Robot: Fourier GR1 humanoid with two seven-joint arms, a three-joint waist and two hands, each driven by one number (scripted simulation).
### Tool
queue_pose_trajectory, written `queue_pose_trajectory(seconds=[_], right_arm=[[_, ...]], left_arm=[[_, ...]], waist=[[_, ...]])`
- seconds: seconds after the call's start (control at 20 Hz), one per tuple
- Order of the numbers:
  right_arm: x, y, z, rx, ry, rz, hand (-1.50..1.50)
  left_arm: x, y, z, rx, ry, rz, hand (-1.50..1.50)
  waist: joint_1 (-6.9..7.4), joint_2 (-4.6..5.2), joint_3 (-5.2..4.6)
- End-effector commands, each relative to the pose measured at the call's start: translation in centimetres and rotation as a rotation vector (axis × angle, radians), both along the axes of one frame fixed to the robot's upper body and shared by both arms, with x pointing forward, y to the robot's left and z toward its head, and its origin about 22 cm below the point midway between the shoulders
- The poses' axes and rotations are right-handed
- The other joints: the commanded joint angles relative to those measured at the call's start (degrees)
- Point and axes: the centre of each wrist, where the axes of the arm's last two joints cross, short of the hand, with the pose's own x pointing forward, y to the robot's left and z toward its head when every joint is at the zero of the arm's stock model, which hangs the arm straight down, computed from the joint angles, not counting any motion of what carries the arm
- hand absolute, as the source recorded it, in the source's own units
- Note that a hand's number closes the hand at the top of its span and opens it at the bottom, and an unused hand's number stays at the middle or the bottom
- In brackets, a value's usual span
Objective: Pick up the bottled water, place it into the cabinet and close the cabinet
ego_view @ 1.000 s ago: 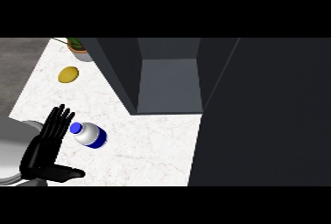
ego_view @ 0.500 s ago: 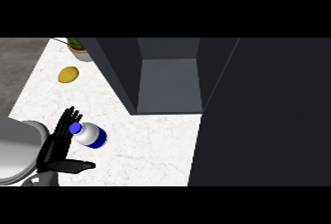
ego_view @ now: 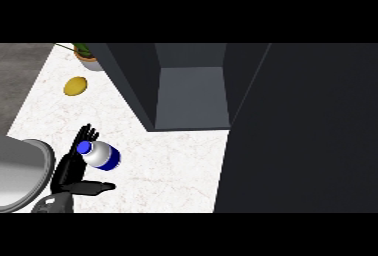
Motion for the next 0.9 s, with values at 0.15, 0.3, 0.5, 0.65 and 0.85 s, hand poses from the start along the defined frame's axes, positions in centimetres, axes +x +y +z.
queue_pose_trajectory(seconds=[0.15,0.3,0.5,0.65,0.85], right_arm=[[-2.6,-1.4,2.0,0.011,-0.075,-0.015,-1.50],[-2.3,-1.9,2.3,0.014,-0.070,-0.052,-1.50],[-2.9,-2.4,2.4,0.010,-0.055,-0.042,-1.50],[-2.5,-2.6,1.6,-0.001,-0.058,-0.050,-1.50],[-2.9,-2.7,1.4,0.011,-0.061,-0.074,-1.50]], left_arm=[[0.3,0.3,-0.6,-0.117,-0.076,-0.058,-1.50],[1.7,-1.4,-0.3,-0.130,-0.078,-0.078,-1.50],[1.4,-1.8,-0.8,-0.185,-0.067,-0.074,-1.50],[2.0,-1.6,-0.4,-0.201,-0.058,-0.097,-1.50],[2.0,-4.3,-1.3,-0.254,-0.051,-0.164,1.50]], waist=[[-0.29,0.15,-0.03],[0.11,0.10,0.03],[-0.25,0.13,0.02],[-0.14,0.09,0.11],[-0.73,-0.04,0.08]])
